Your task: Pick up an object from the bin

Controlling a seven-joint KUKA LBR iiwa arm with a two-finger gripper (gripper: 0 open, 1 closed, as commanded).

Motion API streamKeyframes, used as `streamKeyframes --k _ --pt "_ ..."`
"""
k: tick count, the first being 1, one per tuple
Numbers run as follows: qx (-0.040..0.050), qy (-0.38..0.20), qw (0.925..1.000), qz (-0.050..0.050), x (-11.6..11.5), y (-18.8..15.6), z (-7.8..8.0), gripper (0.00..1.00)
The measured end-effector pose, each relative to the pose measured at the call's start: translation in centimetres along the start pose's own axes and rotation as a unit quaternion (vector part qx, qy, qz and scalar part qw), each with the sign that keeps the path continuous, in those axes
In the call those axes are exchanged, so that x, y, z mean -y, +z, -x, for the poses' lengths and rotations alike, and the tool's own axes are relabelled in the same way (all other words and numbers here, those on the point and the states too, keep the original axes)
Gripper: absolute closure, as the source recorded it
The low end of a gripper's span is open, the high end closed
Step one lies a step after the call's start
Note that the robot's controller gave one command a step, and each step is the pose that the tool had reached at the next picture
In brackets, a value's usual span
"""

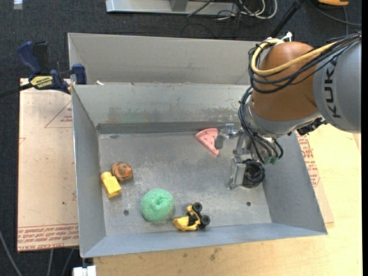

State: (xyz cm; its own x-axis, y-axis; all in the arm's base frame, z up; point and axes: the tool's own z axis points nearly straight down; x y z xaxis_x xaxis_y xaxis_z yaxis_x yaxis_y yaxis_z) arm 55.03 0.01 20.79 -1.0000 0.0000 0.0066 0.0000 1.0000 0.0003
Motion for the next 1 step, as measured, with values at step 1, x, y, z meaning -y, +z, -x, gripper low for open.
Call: streamKeyframes --k 1 --pt "0.0036 0.000 1.0000 0.000 0.00 -0.46 0.12 0.00"
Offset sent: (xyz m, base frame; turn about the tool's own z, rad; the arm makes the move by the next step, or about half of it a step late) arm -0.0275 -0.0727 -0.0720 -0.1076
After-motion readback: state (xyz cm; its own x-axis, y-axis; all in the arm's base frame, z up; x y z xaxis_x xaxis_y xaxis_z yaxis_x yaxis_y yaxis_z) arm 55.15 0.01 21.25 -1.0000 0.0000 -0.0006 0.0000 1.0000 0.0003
